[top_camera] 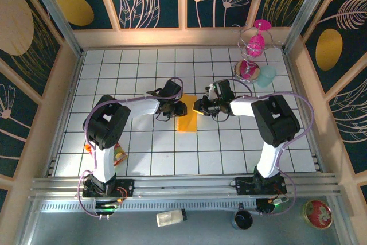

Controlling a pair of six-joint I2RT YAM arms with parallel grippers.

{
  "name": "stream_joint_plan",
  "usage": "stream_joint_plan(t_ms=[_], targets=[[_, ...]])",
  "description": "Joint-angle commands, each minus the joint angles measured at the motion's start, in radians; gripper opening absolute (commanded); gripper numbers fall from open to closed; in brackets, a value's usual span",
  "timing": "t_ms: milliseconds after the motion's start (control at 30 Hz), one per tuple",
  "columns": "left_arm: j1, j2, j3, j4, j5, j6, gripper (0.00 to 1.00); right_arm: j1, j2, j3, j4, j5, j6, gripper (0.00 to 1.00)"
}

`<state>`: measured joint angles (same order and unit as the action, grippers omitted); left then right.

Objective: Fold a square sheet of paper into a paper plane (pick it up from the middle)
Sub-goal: Hold the square sheet of paper at the center of the table.

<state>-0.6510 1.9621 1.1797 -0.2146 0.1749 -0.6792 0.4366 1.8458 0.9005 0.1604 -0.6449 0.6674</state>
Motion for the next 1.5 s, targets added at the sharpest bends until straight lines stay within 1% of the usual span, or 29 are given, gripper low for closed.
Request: stream_joint_plan(t_ms=[0,433,767,867,967,1133,1233,1300,1400,1467], targets=[[-0.009,0.110,-0.031,-0.035,0.000,0.027,0.37,0.008,0.026,0.032,0.008,-0.016,-0.021,0.20],[-0.008,0.132,-0.032,-0.040,-0.004,0.035,0.38,0.028,0.074,0.052,-0.022,-0.024,-0.043,0.17],[-0.007,0.117,-0.037,-0.037,-0.021,0.027,0.37,0.026,0.144,0.026,-0.188,0.096,-0.110,0.11],[-0.008,0.080,-0.025,-0.045,-0.038,0.017,0.37,0.026,0.172,0.023,-0.242,0.133,-0.123,0.09],[-0.008,0.009,0.002,-0.055,-0.068,-0.007,0.37,0.026,0.195,0.023,-0.282,0.165,-0.135,0.07],[-0.003,-0.121,0.045,-0.069,-0.164,-0.049,0.38,0.026,0.234,0.032,-0.330,0.222,-0.150,0.04],[-0.001,-0.177,0.057,-0.067,-0.175,-0.059,0.38,0.025,0.249,0.034,-0.346,0.248,-0.152,0.03],[-0.001,-0.193,0.060,-0.048,-0.132,-0.058,0.38,0.027,0.256,0.037,-0.352,0.263,-0.150,0.03],[-0.004,-0.179,0.056,0.005,0.014,-0.063,0.32,0.028,0.262,0.037,-0.355,0.279,-0.144,0.03],[-0.005,-0.156,0.042,0.048,0.096,-0.086,0.26,0.030,0.266,0.035,-0.354,0.283,-0.140,0.02]])
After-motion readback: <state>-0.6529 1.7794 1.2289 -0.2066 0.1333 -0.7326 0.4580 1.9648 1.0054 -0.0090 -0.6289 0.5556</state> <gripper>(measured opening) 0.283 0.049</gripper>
